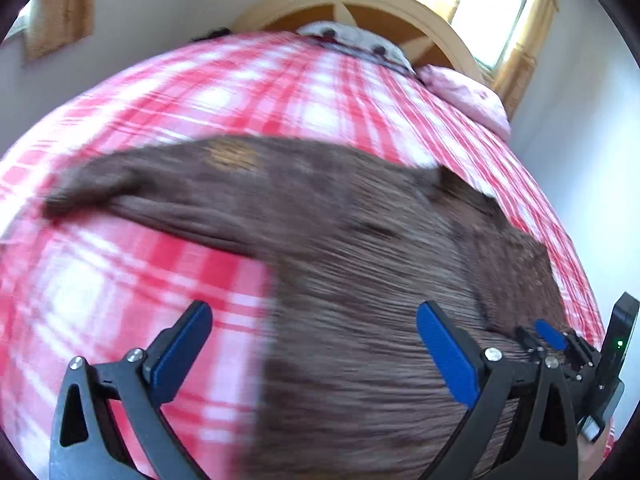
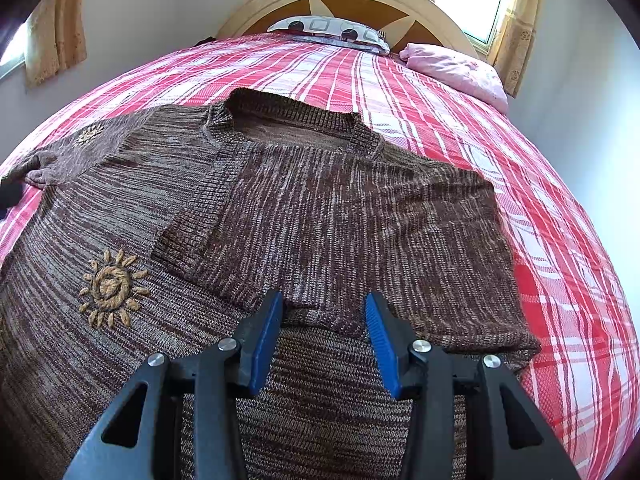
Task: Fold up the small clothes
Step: 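Grasp the other sleeve cuff with the left gripper and lift it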
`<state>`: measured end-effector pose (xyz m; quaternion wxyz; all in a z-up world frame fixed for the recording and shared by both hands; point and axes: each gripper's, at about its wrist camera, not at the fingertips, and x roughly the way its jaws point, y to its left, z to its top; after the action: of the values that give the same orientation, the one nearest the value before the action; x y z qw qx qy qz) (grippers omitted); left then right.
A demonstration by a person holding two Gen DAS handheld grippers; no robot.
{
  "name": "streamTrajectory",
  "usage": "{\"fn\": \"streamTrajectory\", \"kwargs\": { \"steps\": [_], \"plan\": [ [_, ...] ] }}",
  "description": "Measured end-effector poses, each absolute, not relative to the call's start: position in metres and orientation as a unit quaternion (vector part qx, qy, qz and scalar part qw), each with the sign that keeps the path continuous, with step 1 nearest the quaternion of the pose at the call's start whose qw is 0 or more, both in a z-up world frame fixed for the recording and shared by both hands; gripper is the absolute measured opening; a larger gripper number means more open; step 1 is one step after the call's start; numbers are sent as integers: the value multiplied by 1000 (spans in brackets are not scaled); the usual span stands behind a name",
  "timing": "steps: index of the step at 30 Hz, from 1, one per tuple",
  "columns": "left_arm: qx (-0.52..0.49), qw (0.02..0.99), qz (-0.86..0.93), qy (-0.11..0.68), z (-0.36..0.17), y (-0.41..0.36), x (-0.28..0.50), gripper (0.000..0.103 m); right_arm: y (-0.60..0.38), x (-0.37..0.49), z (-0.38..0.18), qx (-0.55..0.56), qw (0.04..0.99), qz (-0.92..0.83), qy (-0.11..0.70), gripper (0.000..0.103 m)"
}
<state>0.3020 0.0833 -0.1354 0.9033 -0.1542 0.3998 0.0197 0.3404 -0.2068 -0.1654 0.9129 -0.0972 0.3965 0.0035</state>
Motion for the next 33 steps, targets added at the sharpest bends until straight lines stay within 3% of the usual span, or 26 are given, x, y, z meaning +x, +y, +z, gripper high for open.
{"fn": "streamTrajectory", "kwargs": {
  "steps": [9, 18, 21, 24, 26, 27, 28, 33],
  "plan": [
    [-138, 896, 155, 392, -146, 213, 290, 103, -208, 336, -165, -95, 916, 6, 390, 45],
    [-94, 906, 124, 394, -154, 243, 316, 94, -203, 334, -165, -109, 916, -1, 385, 46],
    [-75, 904, 111, 406, -158, 238, 330, 81, -203, 334, -165, -110, 917, -2, 384, 46],
    [-74, 900, 95, 420, -165, 240, 342, 60, -204, 334, -166, -110, 917, -2, 384, 46],
    [-77, 893, 93, 433, -171, 244, 350, 30, -203, 334, -166, -111, 917, -3, 383, 46],
    [-86, 893, 89, 433, -171, 249, 352, 27, -203, 333, -165, -111, 917, -3, 383, 46],
    [-99, 895, 78, 427, -169, 254, 352, 17, -203, 333, -165, -111, 917, -3, 383, 46],
    [-119, 900, 50, 415, -151, 262, 348, 16, -203, 333, -166, -111, 917, -3, 383, 46]
  ]
}}
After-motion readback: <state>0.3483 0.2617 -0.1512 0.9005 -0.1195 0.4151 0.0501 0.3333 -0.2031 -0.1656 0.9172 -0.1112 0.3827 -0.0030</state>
